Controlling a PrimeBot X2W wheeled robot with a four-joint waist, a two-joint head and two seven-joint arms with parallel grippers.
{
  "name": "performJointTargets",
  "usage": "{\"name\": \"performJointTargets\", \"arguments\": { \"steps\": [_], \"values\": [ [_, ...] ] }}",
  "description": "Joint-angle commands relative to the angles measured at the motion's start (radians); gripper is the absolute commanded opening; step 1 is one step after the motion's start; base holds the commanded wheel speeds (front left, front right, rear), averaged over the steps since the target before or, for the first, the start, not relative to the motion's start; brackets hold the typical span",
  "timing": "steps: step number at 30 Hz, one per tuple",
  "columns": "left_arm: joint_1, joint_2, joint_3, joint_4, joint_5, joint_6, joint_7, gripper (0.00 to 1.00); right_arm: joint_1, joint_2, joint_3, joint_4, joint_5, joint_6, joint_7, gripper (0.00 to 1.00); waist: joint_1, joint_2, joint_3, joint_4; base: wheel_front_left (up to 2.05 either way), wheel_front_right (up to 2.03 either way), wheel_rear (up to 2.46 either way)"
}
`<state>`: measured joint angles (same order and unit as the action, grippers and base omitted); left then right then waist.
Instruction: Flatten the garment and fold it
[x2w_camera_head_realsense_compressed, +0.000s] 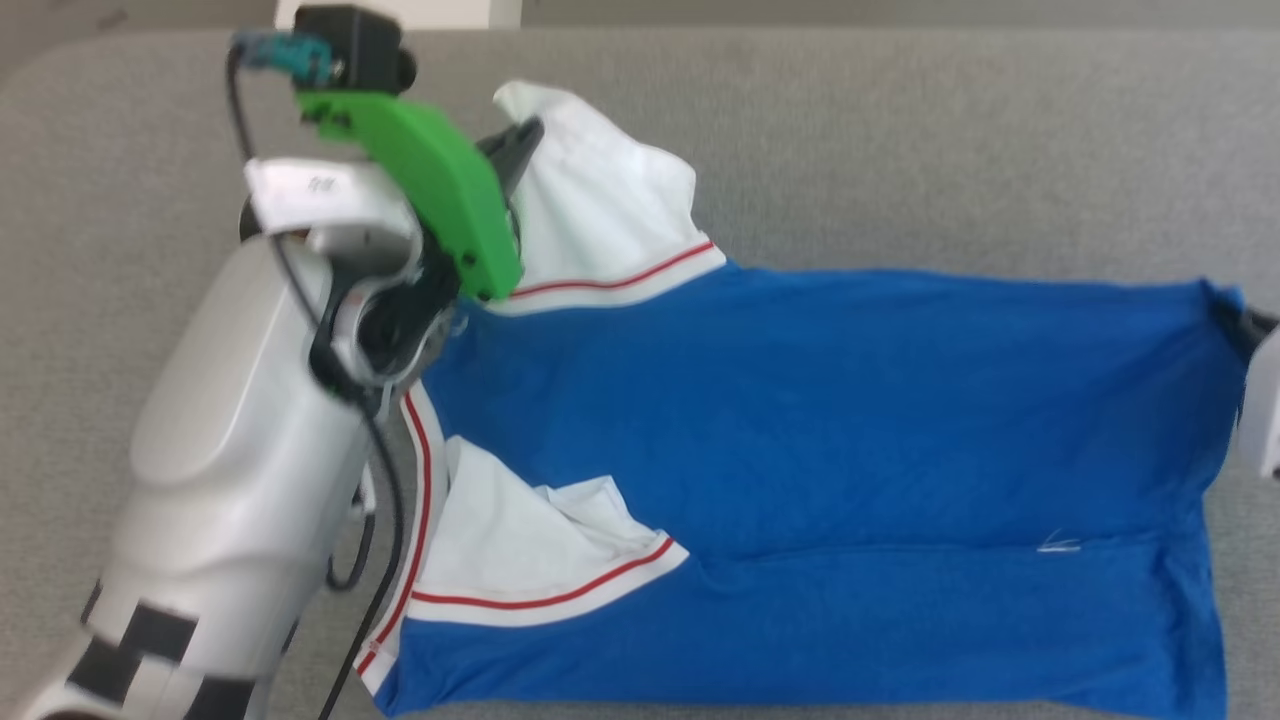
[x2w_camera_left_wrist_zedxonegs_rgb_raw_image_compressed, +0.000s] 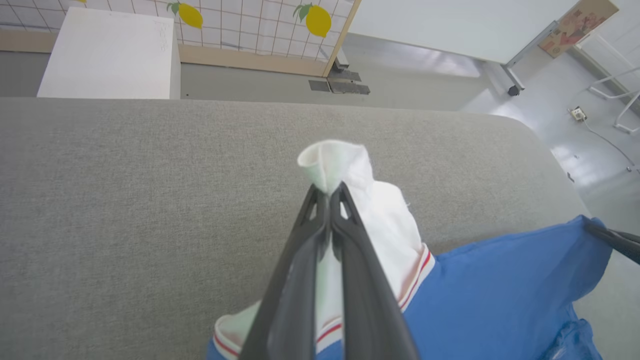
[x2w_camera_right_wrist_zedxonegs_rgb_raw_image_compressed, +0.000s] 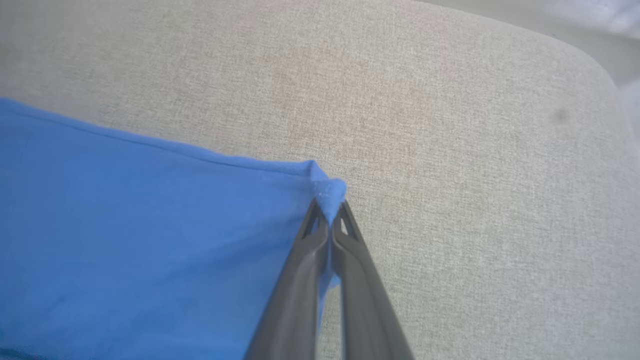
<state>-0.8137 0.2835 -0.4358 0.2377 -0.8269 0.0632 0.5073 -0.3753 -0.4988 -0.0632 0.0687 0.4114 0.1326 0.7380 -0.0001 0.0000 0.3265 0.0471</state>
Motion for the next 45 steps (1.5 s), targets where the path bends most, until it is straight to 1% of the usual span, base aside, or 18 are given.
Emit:
{"name": "performJointTargets", "arguments": {
  "steps": [1, 6, 11, 16, 19, 22, 25, 29, 33, 34, 35, 36, 39, 41, 45],
  "values": [
    [0.045, 0.018, 0.010, -0.023, -0.012, 0.008, -0.009, 0.00, 0.035, 0.011, -0.016, -0.010, 0.006, -0.002, -0.012, 0.00, 0.0001, 0.0000, -0.106, 0.008, 0.00, 0.00, 0.00],
    [0.206, 0.057, 0.041, -0.130, -0.044, 0.057, -0.012, 0.00, 0.148, 0.047, -0.080, -0.036, 0.001, -0.002, -0.045, 0.00, 0.0001, 0.0000, -0.172, 0.016, 0.00, 0.00, 0.00],
    [0.375, 0.080, 0.069, -0.216, -0.073, 0.111, -0.026, 0.00, 0.239, 0.085, -0.103, -0.046, -0.004, -0.002, -0.063, 0.00, 0.0001, 0.0000, -0.200, 0.021, 0.00, 0.00, 0.00],
    [0.564, 0.076, 0.103, -0.280, -0.119, 0.159, -0.060, 0.00, 0.314, 0.117, -0.106, -0.034, -0.010, -0.002, -0.076, 0.00, 0.0001, 0.0000, -0.206, 0.022, 0.00, 0.00, 0.00],
    [0.665, 0.070, 0.115, -0.292, -0.142, 0.179, -0.076, 0.00, 0.345, 0.129, -0.102, -0.016, -0.015, -0.002, -0.086, 0.00, 0.0001, 0.0000, -0.204, 0.022, 0.00, 0.00, 0.00],
    [0.733, 0.058, 0.120, -0.283, -0.163, 0.193, -0.085, 0.00, 0.367, 0.138, -0.087, 0.006, -0.019, -0.002, -0.095, 0.00, 0.0001, 0.0000, -0.202, 0.022, 0.00, 0.00, 0.00],
    [0.771, 0.044, 0.120, -0.241, -0.182, 0.198, -0.085, 0.00, 0.382, 0.145, -0.061, 0.043, -0.024, -0.002, -0.110, 0.00, 0.0001, 0.0000, -0.197, 0.021, 0.00, 0.00, 0.00],
    [0.782, 0.024, 0.117, -0.170, -0.203, 0.196, -0.081, 0.00, 0.381, 0.160, -0.019, 0.098, -0.032, -0.002, -0.125, 0.00, 0.0001, 0.0000, -0.195, 0.014, 0.00, 0.00, 0.00],
    [0.775, 0.019, 0.109, -0.106, -0.202, 0.195, -0.077, 0.00, 0.374, 0.178, -0.005, 0.142, -0.033, -0.002, -0.128, 0.00, 0.0001, 0.0000, -0.207, 0.007, 0.00, 0.00, 0.00],
    [0.773, 0.022, 0.105, -0.097, -0.196, 0.196, -0.076, 0.30, 0.372, 0.179, -0.003, 0.149, -0.032, -0.002, -0.131, 0.33, 0.0001, 0.0000, -0.211, 0.005, 0.00, 0.00, 0.00],
    [0.770, 0.024, 0.105, -0.090, -0.194, 0.197, -0.077, 0.89, 0.373, 0.178, -0.001, 0.155, -0.030, -0.002, -0.135, 0.98, 0.0001, 0.0000, -0.218, 0.004, 0.00, 0.00, 0.00],
    [0.768, 0.024, 0.107, -0.088, -0.195, 0.197, -0.078, 1.00, 0.375, 0.177, -0.006, 0.157, -0.026, -0.002, -0.139, 1.00, 0.0001, 0.0000, -0.224, 0.004, 0.00, 0.00, 0.00],
    [0.761, 0.048, 0.107, -0.097, -0.180, 0.200, -0.073, 1.00, 0.390, 0.166, -0.024, 0.138, -0.013, -0.002, -0.156, 1.00, 0.0001, 0.0000, -0.244, 0.005, 0.00, 0.00, 0.00],
    [0.760, 0.066, 0.112, -0.118, -0.173, 0.209, -0.068, 1.00, 0.408, 0.164, -0.046, 0.101, -0.001, -0.002, -0.156, 1.00, 0.0001, 0.0000, -0.258, 0.005, 0.00, 0.00, 0.00],
    [0.759, 0.104, 0.130, -0.194, -0.158, 0.235, -0.061, 1.00, 0.467, 0.147, -0.095, 0.017, 0.038, -0.002, -0.121, 1.00, 0.0001, 0.0000, -0.279, 0.008, 0.00, 0.00, 0.00]
  ]
}}
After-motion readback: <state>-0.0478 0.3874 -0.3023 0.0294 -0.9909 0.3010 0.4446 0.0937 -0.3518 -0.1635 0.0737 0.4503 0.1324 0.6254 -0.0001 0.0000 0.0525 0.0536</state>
